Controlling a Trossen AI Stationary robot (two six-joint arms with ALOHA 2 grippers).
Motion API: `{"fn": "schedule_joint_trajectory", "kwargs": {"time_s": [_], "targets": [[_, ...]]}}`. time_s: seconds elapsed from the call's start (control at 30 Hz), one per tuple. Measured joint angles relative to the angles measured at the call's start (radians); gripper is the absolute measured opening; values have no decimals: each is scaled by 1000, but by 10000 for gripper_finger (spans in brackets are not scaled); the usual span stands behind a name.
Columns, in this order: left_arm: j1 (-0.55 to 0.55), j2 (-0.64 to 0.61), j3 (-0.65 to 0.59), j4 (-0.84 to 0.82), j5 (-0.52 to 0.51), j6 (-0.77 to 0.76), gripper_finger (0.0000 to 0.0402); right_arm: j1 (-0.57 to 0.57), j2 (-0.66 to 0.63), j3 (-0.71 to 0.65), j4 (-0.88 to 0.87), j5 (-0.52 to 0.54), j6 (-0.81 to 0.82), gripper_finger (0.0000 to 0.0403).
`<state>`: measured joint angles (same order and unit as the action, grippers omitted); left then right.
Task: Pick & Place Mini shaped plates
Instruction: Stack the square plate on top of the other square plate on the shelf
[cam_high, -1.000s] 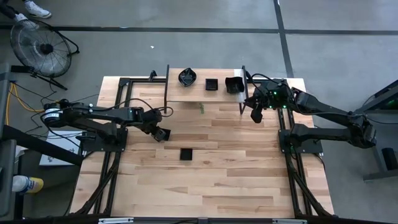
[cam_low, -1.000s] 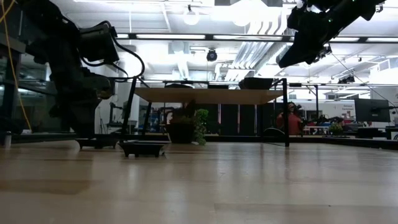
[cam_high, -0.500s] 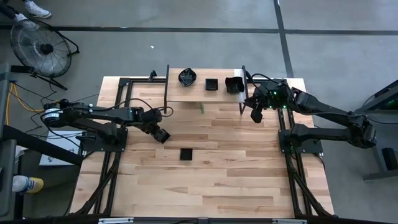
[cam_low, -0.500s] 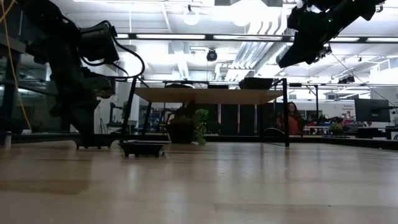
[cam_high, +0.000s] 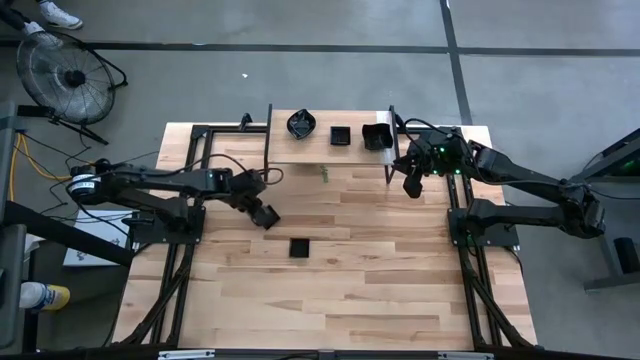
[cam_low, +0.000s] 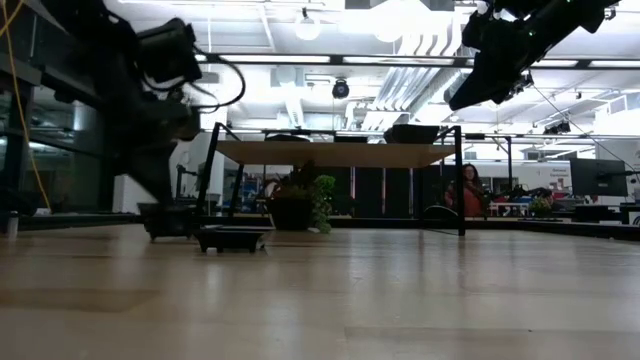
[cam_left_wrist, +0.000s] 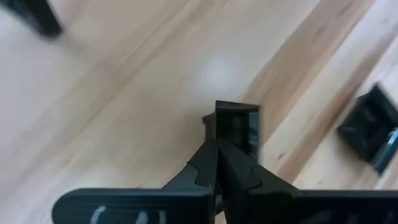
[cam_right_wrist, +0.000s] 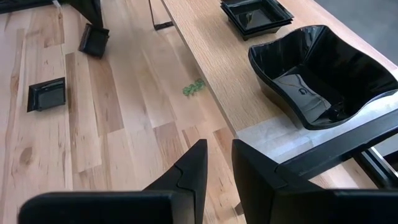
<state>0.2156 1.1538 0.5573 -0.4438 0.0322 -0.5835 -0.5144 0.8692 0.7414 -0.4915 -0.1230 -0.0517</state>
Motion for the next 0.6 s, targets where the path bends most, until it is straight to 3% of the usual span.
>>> {"fn": "schedule_joint_trajectory", "kwargs": {"time_s": [0.2,0.6], "targets": [[0,0,63,0,-4,41,0,0,0,0,0,0,0,69],[-25,0,71,27,-21,56,0,0,0,-46,37,-15,12,69]]}}
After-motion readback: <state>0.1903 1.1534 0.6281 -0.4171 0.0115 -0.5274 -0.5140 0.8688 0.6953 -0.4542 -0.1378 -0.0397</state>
